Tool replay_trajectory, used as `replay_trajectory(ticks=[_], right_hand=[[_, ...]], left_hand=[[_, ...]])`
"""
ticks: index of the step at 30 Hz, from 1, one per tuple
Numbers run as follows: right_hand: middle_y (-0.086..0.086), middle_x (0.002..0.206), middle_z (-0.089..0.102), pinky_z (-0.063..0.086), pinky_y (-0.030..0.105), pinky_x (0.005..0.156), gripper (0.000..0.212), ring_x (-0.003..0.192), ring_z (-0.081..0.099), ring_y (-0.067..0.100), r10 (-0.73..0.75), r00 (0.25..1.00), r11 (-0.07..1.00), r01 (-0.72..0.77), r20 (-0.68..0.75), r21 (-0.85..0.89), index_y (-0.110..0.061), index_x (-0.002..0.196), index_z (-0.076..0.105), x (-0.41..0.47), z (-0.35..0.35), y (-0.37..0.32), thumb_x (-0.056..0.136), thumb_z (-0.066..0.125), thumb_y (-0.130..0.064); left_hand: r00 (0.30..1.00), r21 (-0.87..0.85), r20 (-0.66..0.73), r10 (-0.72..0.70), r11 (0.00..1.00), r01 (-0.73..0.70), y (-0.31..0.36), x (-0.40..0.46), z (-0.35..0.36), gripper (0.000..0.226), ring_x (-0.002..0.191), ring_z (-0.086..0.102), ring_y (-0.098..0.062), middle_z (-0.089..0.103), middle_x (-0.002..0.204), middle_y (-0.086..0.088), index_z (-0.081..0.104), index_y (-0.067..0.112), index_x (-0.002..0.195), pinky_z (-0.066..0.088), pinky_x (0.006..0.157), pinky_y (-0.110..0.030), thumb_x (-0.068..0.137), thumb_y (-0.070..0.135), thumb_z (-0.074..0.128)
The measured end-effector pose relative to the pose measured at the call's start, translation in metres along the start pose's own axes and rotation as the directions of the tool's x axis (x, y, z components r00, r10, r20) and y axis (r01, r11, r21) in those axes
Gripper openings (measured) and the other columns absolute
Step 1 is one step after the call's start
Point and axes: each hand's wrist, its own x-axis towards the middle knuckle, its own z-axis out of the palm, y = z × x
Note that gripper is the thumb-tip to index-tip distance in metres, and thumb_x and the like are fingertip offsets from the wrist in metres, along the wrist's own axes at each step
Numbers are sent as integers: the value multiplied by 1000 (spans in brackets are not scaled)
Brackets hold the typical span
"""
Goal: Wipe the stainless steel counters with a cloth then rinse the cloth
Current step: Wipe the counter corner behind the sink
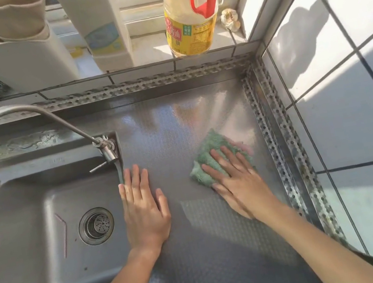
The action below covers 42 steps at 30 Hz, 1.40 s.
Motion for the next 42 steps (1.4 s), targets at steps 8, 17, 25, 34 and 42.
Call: replay_trajectory(ticks=[8, 17, 25, 34, 42], right_hand=[[9, 173, -2, -11, 51, 125, 53, 158, -11, 35, 375, 923, 924, -363, -90, 121, -37, 161, 22, 152, -37, -14, 110, 28, -45], [-2, 171, 13, 0, 47, 129, 49, 159, -2, 26, -97, 995, 993, 97, -9, 68, -39, 158, 32, 75, -6, -34, 109, 39, -40], [10, 173, 1, -7, 59, 124, 52, 157, -9, 38, 551, 818, 830, -518, -166, 207, -38, 160, 27, 154, -30, -32, 108, 34, -42], [-5, 170, 19, 0, 47, 129, 48, 159, 3, 21, -210, 977, 976, 211, -31, 53, -37, 156, 38, 99, -10, -21, 108, 38, -42], [11, 172, 7, -4, 56, 126, 52, 158, -3, 37, 523, 831, 850, -491, -189, 191, -34, 160, 31, 142, -40, 16, 109, 35, -40]], left_hand=[[1000, -2, -12, 6, 1000, -6, 0, 1, 2, 61, 162, 17, -31, 28, 170, -14, 38, -1, 157, 15, 131, -55, 102, 27, 38], [1000, 2, -16, -18, 1000, 18, -8, 2, 0, 60, 162, 17, -31, 28, 171, -13, 39, 0, 156, 17, 130, -57, 102, 26, 40], [1000, 8, -10, -3, 1000, 3, 1, 1, 2, 60, 162, 17, -30, 30, 170, -13, 41, 0, 155, 11, 132, -49, 102, 26, 40], [1000, 4, -23, -8, 1000, 8, -1, 1, 2, 60, 161, 20, -31, 32, 169, -15, 43, -1, 154, 17, 131, -54, 101, 27, 41], [1000, -4, -14, -9, 1000, 9, 0, 1, 3, 61, 162, 17, -31, 30, 170, -14, 40, -1, 156, 15, 131, -54, 102, 26, 41]])
